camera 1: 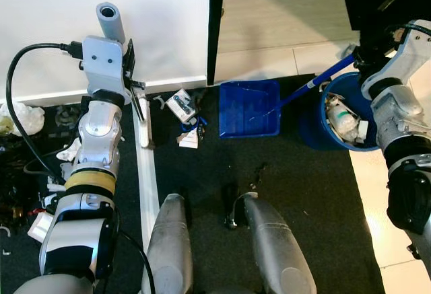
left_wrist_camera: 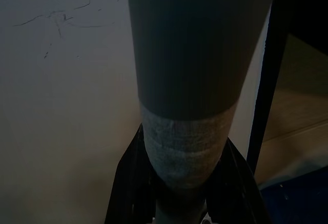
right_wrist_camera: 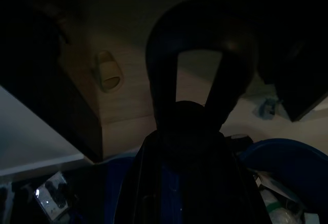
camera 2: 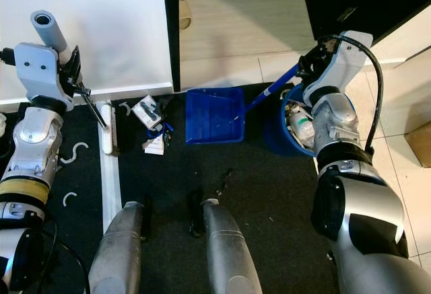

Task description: Sweep floor

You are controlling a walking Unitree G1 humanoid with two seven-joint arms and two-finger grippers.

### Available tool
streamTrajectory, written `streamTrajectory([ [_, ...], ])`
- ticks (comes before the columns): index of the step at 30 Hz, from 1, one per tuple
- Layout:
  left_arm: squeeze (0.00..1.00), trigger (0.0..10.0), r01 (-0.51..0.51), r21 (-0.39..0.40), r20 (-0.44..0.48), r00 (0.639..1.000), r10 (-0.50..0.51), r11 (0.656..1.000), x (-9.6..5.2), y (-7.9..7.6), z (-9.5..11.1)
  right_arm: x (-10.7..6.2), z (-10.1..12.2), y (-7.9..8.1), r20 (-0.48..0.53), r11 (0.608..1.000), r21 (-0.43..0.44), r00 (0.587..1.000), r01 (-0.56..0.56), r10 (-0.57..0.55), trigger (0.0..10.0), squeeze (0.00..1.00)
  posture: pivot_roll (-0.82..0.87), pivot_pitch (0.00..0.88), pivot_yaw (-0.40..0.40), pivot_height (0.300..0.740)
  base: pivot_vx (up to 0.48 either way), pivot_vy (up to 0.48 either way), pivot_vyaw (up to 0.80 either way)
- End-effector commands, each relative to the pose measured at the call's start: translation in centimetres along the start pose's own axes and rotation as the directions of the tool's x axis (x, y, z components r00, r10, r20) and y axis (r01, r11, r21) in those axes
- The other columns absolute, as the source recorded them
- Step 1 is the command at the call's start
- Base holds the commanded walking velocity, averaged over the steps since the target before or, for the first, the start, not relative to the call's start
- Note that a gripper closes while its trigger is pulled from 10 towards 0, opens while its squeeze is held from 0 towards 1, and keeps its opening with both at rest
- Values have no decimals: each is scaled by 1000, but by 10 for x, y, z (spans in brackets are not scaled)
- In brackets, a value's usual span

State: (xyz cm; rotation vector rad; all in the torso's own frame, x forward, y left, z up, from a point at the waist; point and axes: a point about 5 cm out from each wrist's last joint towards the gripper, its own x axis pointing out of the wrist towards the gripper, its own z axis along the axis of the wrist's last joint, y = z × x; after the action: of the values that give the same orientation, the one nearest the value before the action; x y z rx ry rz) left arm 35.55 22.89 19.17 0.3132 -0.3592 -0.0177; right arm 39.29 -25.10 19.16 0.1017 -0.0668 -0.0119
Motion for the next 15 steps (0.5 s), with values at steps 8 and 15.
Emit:
streamTrajectory([
  [8, 0, 10000, 3, 37, 2, 1000, -3, 999, -1, 7, -3, -3, -5, -14, -89, 999, -12, 995, 33, -34, 10000, 0, 130, 458, -77, 740, 0, 0, 0],
  [15, 0, 10000, 6, 39, -2, 1000, -6, 999, 1, 8, -3, -3, -12, -8, -202, 996, -70, 979, -55, 40, 10000, 0, 126, 456, -79, 740, 0, 0, 0],
])
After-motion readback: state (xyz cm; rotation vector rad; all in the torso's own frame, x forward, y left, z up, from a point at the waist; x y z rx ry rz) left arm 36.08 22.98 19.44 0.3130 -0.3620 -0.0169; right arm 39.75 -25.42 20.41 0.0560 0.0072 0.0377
